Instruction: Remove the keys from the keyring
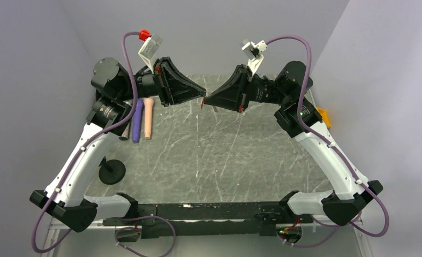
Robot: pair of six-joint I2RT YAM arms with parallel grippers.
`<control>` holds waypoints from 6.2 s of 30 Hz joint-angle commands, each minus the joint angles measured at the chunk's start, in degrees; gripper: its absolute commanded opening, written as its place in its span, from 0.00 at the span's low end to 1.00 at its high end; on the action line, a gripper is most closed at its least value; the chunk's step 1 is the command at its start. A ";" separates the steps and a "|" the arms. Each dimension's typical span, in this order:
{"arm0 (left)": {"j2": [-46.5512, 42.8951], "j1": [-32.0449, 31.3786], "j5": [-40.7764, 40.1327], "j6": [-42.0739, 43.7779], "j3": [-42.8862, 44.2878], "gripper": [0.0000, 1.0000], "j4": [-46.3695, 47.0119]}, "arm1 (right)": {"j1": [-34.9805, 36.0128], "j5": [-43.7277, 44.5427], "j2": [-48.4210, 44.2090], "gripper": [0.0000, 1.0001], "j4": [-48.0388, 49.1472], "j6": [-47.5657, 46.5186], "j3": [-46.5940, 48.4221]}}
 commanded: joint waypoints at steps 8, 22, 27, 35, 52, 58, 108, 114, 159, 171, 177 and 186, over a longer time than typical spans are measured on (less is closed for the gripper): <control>-0.16 -0.75 0.86 2.20 1.75 0.07 -1.97 | -0.04 0.35 -0.39 0.00 3.61 0.24 2.24; 3.48 -4.56 -1.50 18.83 12.63 0.00 -24.14 | -0.03 -0.05 -0.78 0.00 1.10 -0.95 1.37; 6.62 -7.74 -5.26 28.45 19.36 0.00 -37.13 | -0.02 -0.01 -1.59 0.00 -4.80 -4.26 0.70; 7.22 -9.59 -8.37 33.54 21.24 0.00 -42.20 | -0.03 -0.18 -2.29 0.00 -13.15 -8.97 1.23; 8.85 -16.42 -16.29 44.23 23.51 0.00 -53.45 | 0.07 -2.29 -0.25 0.00 -20.31 -13.12 3.00; 8.98 -17.85 -16.91 45.67 23.55 0.00 -54.98 | 0.03 -3.65 0.28 0.00 -21.11 -13.19 2.96; -5.12 0.14 -3.28 18.87 9.76 0.54 -23.54 | 1.64 0.64 -1.70 0.00 -18.58 -11.52 3.55; -5.77 2.64 2.60 8.59 3.14 0.52 -10.04 | 1.63 -2.19 -2.15 0.00 -12.03 -7.51 2.76; -0.26 -1.80 8.57 -8.11 -2.98 0.37 9.93 | 1.64 -5.27 -1.63 0.00 -5.55 -3.81 2.07; 0.39 -3.08 8.04 -4.51 -0.32 0.00 5.09 | 1.64 -4.61 -2.04 0.00 -6.07 -4.56 1.84; 0.11 -3.24 7.10 -2.61 0.93 0.00 3.53 | 1.63 -3.87 -2.04 0.05 -6.81 -4.61 1.84; 0.27 -3.15 6.83 -2.23 2.19 0.00 2.96 | 1.56 -5.02 -3.57 0.43 -3.40 -2.37 -1.15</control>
